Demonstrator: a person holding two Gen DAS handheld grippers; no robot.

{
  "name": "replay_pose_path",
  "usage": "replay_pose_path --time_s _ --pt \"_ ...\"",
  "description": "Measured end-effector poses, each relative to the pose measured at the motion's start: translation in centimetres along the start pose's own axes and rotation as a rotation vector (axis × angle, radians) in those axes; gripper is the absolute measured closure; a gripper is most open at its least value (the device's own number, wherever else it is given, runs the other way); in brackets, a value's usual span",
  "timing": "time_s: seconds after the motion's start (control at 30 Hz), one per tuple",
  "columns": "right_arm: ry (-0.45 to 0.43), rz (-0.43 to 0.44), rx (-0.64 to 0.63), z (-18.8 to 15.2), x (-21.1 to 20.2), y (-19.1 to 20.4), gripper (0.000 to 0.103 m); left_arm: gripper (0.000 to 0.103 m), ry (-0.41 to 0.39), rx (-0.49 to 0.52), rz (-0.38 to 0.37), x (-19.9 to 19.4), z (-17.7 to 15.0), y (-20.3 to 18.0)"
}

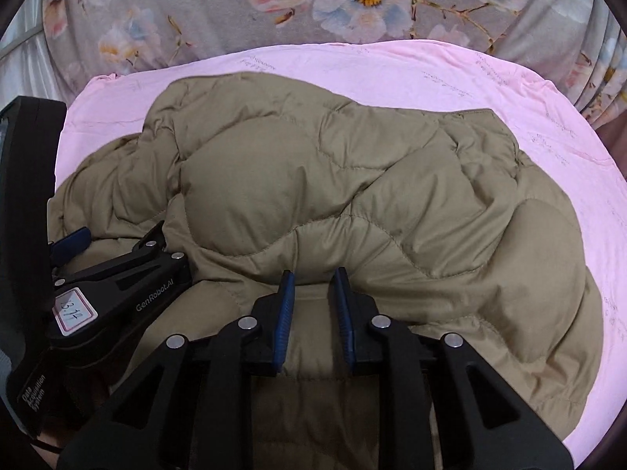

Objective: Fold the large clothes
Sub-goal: 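Release the hem and smooth the folded coat with both grippers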

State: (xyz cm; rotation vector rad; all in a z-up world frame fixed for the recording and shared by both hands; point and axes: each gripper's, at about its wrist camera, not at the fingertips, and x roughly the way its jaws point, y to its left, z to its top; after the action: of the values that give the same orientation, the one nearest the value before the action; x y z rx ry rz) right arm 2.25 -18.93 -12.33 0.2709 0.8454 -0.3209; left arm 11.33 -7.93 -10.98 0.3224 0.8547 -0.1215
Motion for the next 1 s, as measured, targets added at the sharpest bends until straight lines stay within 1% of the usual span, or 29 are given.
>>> replay_pose_path --time_s 0.17,0.3,0.33,0.37,0.43,0.47,0.5,0.53,0.6,0.63,0.7,0.77,0.8,0.83,0.87,0.9,0.97,1.0 --pt "-0.008 -0.006 0.000 -0.3 0.5 -0.2 0.083 0.016 -0.019 0.006 0.025 0.4 -0.4 -0.5" --pt "-0.013 -0.003 -0.005 -0.5 0.7 -0.4 0.083 0.016 -0.024 0.010 0.031 0.4 -0.5 -0.6" --pt "0.001 -0.001 -0.012 -0.3 0.7 -0.4 0.083 0.016 -0.014 0.012 0.026 0.4 -0.4 -0.5" --pt "0.028 0.001 -0.014 0.2 0.5 -0.4 0.083 0.016 0.015 0.013 0.007 0.3 0.0 -0.2" --pt "0.065 0.028 0.034 1.1 -0.8 -0.9 0.083 0.018 0.076 -0.005 -0.045 -0.1 0.7 1.1" --pt "0.056 0.055 0.069 1.4 -1.9 -1.3 0.083 0.018 0.097 -0.030 -0.067 -0.6 1.0 2.2" --pt "0.050 0.081 0.089 1.6 -3.0 -1.4 0.083 0.018 0.104 -0.080 -0.085 -1.5 1.1 4.1" --pt "0.056 0.098 0.092 1.6 -3.7 -1.2 0.083 0.018 0.110 -0.118 -0.097 -2.2 1.1 5.4" --pt "0.092 0.137 0.086 1.2 -4.5 -0.4 0.083 0.018 0.130 -0.223 -0.146 -3.6 0.9 9.2" --pt "0.108 0.154 0.082 1.0 -4.6 -0.1 0.083 0.018 0.140 -0.259 -0.157 -4.1 0.7 10.8" --pt "0.128 0.171 0.064 0.5 -4.7 0.8 0.083 0.019 0.142 -0.305 -0.107 -5.0 0.0 13.7" --pt "0.149 0.171 0.045 0.2 -4.2 1.7 0.083 0.019 0.145 -0.348 -0.082 -5.4 -0.9 16.4" --pt "0.160 0.170 0.044 0.0 -3.9 1.9 0.083 0.019 0.170 -0.378 -0.069 -5.0 -1.4 17.7" --pt "0.167 0.169 0.048 -0.1 -3.6 1.9 0.082 0.020 0.210 -0.407 -0.077 -4.0 -1.9 18.7" --pt "0.177 0.171 0.056 0.0 -3.2 1.8 0.082 0.020 0.255 -0.439 -0.090 -3.0 -2.4 19.4" --pt "0.187 0.175 0.066 -0.2 -2.8 1.9 0.082 0.020 0.285 -0.478 -0.120 -2.1 -2.8 19.9" --pt "0.200 0.176 0.069 -0.5 -2.4 2.0 0.083 0.020 0.311 -0.571 -0.185 -1.1 -3.4 20.7" --pt "0.206 0.173 0.062 -0.5 -2.2 2.1 0.083 0.020 0.308 -0.620 -0.230 -0.7 -3.5 20.9"
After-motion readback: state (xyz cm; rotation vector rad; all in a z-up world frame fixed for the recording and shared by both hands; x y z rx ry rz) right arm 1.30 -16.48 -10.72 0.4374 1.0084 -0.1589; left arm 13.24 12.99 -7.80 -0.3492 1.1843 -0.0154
